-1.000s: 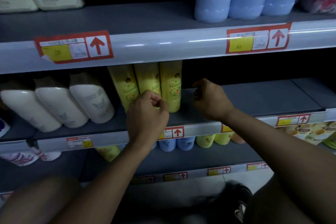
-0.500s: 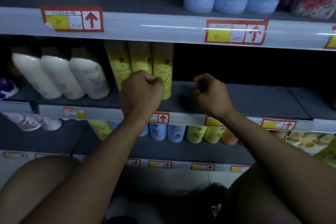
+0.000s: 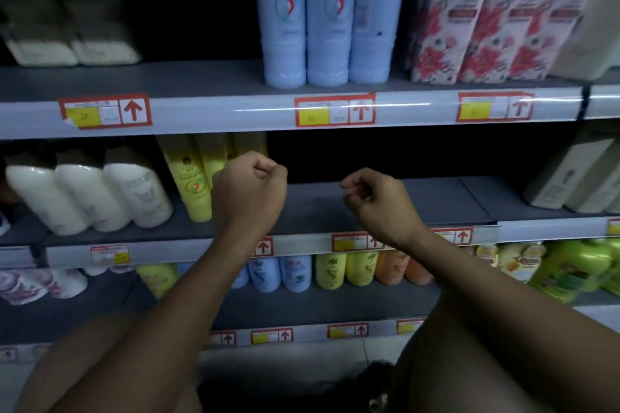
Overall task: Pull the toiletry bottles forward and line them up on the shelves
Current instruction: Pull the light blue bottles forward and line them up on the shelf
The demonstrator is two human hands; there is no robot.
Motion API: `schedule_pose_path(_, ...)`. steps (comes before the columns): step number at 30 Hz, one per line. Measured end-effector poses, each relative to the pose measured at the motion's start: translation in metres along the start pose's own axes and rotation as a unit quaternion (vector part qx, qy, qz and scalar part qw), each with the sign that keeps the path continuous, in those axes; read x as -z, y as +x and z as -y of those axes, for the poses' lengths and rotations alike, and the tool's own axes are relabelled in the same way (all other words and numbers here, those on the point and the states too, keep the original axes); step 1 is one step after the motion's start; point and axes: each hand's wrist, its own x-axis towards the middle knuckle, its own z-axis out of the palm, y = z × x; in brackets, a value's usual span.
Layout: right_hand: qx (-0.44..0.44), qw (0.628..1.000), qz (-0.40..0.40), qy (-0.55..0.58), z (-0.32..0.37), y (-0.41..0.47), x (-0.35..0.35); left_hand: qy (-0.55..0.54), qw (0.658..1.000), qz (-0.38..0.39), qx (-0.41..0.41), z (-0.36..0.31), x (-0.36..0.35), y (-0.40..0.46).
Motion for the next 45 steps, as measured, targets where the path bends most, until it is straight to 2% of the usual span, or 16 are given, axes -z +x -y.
schedule_pose_path(7, 0.074, 0.996, -0.057, 0.005, 0.066, -0.008, 0.043, -0.065, 0.995, -0.017, -0.073, -0.054, 0.028, 0.001)
schedule_pose_path(13, 0.119, 0.984, -0.133, -0.007, 0.114, 0.005, 0.081, -0.04, 0.993, -0.039, -0.108, -0.091, 0.053, 0.012)
schedule_pose_path(16, 0.112, 0.983, -0.148, -0.002, 0.128, 0.016, 0.095, -0.03, 0.993, -0.039, -0.111, -0.101, 0.06, 0.025)
schedule_pose_path(25, 0.067, 0.981, -0.182, -0.011, 0.136, 0.052, 0.105, 0.024, 0.989, -0.026, -0.143, -0.108, 0.056, 0.07)
schedule_pose_path(30, 0.047, 0.978, -0.203, -0.001, 0.128, 0.071, 0.095, 0.015, 0.993, -0.004, -0.117, -0.104, 0.04, 0.098)
schedule_pose_path(34, 0.035, 0.978, -0.205, 0.013, 0.117, 0.088, 0.085, -0.019, 0.994, 0.004, -0.111, -0.101, 0.023, 0.114)
schedule_pose_path(45, 0.037, 0.965, -0.261, 0.009, 0.11, 0.114, 0.075, -0.125, 0.984, -0.05, -0.114, -0.1, 0.005, 0.126)
